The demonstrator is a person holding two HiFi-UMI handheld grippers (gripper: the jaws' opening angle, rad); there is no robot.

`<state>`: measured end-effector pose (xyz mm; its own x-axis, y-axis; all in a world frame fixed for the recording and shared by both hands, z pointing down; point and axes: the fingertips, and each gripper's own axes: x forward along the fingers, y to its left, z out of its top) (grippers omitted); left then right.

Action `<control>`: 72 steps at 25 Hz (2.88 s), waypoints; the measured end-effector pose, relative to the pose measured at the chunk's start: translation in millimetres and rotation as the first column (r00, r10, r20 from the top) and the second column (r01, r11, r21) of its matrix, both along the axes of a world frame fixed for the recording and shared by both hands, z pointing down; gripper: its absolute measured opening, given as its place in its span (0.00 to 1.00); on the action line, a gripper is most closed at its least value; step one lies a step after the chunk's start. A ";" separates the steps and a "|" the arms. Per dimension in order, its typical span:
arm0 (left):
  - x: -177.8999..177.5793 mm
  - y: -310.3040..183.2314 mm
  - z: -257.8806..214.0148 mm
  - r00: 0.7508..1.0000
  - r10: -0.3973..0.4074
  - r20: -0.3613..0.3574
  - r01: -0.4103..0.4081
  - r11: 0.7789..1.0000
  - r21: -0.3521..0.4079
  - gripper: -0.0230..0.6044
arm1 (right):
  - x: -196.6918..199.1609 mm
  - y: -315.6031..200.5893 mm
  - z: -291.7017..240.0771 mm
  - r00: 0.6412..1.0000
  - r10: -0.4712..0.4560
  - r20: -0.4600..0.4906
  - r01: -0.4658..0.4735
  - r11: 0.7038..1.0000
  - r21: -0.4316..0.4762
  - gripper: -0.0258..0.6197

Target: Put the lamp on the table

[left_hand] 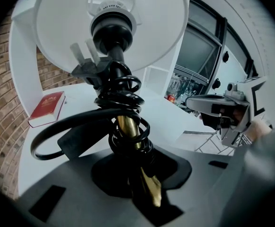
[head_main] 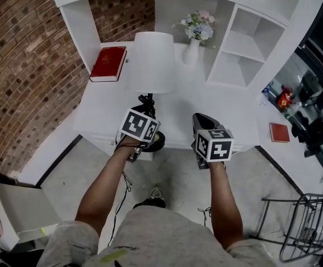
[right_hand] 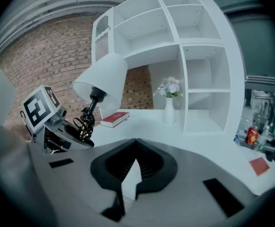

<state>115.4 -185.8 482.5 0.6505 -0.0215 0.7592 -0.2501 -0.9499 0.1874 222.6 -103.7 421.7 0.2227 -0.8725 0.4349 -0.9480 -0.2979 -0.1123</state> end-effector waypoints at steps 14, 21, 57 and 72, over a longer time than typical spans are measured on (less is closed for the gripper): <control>10.4 -44.5 14.2 1.000 0.027 0.005 -0.027 0.999 -0.028 0.20 | 7.9 -41.8 9.5 1.000 0.027 -0.002 -0.027 0.999 -0.037 0.05; 17.4 -51.2 13.5 0.999 0.038 -0.005 -0.038 0.999 -0.032 0.20 | 13.7 -45.3 2.9 0.999 0.043 -0.024 -0.043 0.998 -0.038 0.05; 37.0 -155.6 21.8 0.961 -0.277 0.006 0.277 0.961 -0.001 0.20 | 50.4 -195.6 6.7 0.952 -0.305 -0.026 0.305 0.952 -0.014 0.05; 56.1 -169.3 15.3 0.916 -0.400 0.017 0.399 0.916 0.037 0.20 | 81.7 -232.2 -1.0 0.907 -0.420 -0.017 0.420 0.907 0.009 0.05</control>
